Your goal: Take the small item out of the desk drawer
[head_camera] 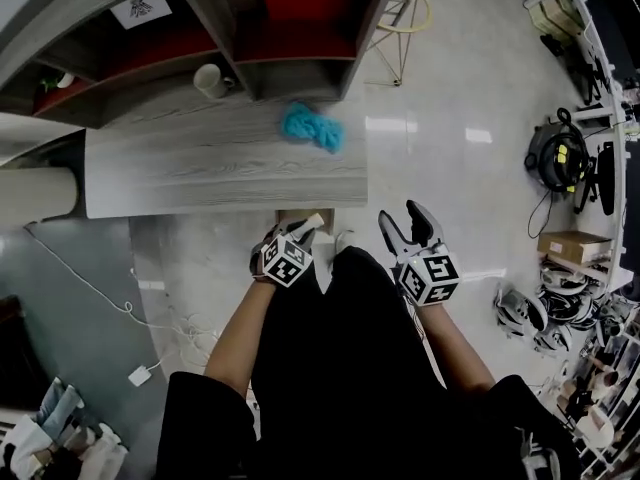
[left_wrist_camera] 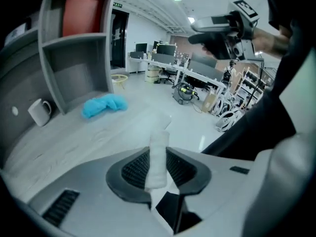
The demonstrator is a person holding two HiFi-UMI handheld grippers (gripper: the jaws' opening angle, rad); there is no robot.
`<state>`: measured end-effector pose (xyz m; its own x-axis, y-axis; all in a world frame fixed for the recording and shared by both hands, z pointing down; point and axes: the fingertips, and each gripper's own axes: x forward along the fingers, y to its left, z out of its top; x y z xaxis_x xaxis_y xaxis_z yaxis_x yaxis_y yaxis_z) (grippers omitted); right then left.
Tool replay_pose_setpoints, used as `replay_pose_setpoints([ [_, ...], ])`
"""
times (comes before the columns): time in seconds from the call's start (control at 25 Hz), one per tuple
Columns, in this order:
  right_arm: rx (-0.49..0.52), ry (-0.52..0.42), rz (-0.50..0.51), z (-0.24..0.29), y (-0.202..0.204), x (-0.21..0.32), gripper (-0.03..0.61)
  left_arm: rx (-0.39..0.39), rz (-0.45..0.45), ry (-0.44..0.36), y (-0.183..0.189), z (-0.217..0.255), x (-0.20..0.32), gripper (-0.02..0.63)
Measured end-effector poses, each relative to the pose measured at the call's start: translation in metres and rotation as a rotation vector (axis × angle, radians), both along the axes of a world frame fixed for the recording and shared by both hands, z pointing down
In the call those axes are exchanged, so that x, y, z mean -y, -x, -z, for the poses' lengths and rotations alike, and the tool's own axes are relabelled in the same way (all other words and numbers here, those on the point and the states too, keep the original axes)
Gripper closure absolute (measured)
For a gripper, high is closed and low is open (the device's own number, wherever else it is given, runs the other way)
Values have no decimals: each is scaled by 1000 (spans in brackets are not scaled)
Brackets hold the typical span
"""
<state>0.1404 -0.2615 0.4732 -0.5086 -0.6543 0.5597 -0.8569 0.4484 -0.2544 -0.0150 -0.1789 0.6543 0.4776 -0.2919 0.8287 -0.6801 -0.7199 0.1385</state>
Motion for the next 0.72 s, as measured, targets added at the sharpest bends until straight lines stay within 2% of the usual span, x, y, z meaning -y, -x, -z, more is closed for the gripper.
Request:
replay_pose_setpoints([
  [0.32,-31,-116,57,47,58,22,330,-154,171,-119,51,101,30,514],
  [0.6,16,-144,-11,79,77,35,331,-334,360,-213,93,191,60,514],
  [0.72,50,-160,-51,95,85,45,334,-365,406,-307,110,240,79,514],
])
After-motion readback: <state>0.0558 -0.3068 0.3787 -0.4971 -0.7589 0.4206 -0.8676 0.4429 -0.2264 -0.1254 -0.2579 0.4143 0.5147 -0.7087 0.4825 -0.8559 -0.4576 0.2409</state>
